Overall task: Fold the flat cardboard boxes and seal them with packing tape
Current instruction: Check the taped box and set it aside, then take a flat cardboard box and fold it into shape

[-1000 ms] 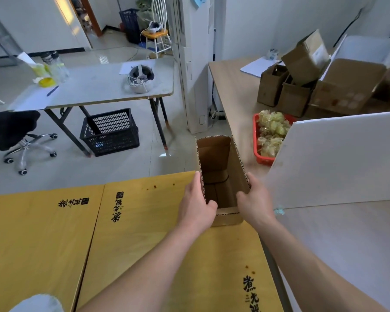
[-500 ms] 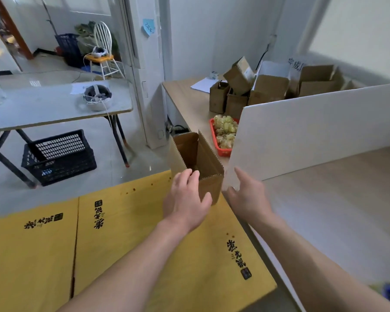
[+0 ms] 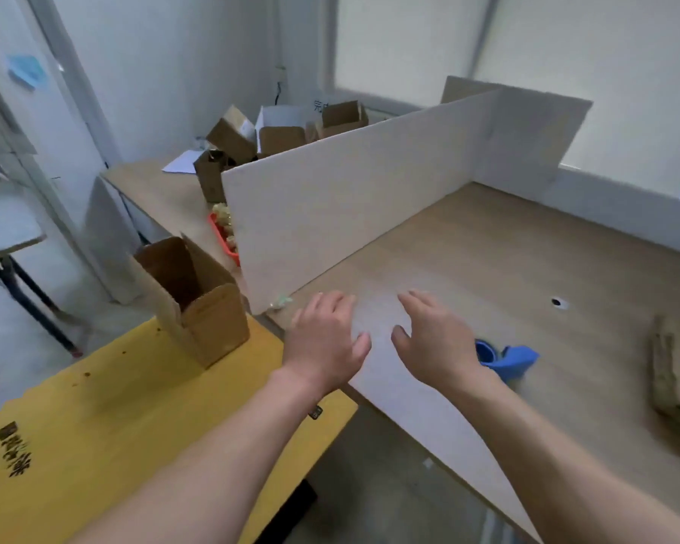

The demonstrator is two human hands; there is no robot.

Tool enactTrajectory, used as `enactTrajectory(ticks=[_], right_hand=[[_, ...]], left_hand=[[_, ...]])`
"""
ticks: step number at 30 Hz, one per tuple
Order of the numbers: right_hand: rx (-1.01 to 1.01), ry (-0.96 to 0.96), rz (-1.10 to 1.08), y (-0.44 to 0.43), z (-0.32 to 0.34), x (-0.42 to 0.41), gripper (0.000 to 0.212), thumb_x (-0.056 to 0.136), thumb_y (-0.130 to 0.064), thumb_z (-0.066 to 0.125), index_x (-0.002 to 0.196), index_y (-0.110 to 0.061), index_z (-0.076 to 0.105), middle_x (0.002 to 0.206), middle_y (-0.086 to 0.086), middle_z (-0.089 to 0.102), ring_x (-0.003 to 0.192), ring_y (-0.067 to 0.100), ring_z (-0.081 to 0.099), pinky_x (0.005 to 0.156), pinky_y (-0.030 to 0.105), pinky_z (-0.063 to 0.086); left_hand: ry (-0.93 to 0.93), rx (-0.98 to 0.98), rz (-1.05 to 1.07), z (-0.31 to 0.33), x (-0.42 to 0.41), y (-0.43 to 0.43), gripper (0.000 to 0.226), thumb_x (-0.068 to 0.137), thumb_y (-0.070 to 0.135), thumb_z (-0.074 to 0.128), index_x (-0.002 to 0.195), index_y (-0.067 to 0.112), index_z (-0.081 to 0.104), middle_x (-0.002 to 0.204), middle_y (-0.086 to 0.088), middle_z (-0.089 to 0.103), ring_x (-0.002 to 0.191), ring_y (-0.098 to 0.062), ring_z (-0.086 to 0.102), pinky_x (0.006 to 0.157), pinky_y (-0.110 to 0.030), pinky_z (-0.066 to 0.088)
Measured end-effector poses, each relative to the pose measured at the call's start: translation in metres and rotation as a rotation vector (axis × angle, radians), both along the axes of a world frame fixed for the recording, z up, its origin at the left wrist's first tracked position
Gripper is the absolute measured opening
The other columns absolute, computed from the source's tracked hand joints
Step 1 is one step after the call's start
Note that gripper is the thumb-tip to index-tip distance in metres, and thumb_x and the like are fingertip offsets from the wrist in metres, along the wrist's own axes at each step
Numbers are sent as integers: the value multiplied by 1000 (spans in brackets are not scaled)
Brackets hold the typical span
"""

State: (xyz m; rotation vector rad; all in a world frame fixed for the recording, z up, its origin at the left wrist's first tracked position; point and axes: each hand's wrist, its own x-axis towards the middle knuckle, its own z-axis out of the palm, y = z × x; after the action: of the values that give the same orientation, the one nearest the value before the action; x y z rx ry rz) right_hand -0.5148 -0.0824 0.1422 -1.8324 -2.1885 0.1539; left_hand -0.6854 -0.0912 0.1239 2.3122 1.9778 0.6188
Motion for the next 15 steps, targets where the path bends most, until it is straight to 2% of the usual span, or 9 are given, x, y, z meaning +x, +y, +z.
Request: enactTrajectory(ticks=[5,8,10,12,15], right_hand=[[-11,24,-200,-22,-8,109,36,89,-23,58,122,-10,61,128,8,61,116,29,56,87,37,47],[-14,27,-279,-37,-18,180,34,86,-23,60,118,-11,62,123,6,62,110,30,58,81,38,48],[-11,21,-308,-48,-26,231,35,83,-25,60,116,-11,63,120,6,64,110,31,59,82,40,50],[-16,19,-339,-61,-31,280,37,83,-25,60,116,-9,63,121,9,65,115,32,58,88,42,51],[-29,8,-415,-83,-34,342,37,88,-25,60,121,-9,63,125,10,64,122,30,55,94,43,49]], left_hand=[[27,-23,-168,-2,107,9,54,92,49,51,136,18,53,140,1,53,128,-20,49,100,-36,44],[7,-41,-224,-3,180,9,48,83,46,56,119,15,64,123,-2,63,112,-25,60,84,-37,50],[2,-60,-257,-4,232,7,44,77,43,57,107,14,69,111,-3,67,101,-28,64,74,-36,51],[-4,-39,-301,-6,280,4,42,79,41,58,109,13,69,114,-3,67,104,-29,63,76,-36,50],[-6,-73,-380,-13,345,-3,46,88,41,61,125,15,62,131,0,59,122,-26,54,90,-38,46]])
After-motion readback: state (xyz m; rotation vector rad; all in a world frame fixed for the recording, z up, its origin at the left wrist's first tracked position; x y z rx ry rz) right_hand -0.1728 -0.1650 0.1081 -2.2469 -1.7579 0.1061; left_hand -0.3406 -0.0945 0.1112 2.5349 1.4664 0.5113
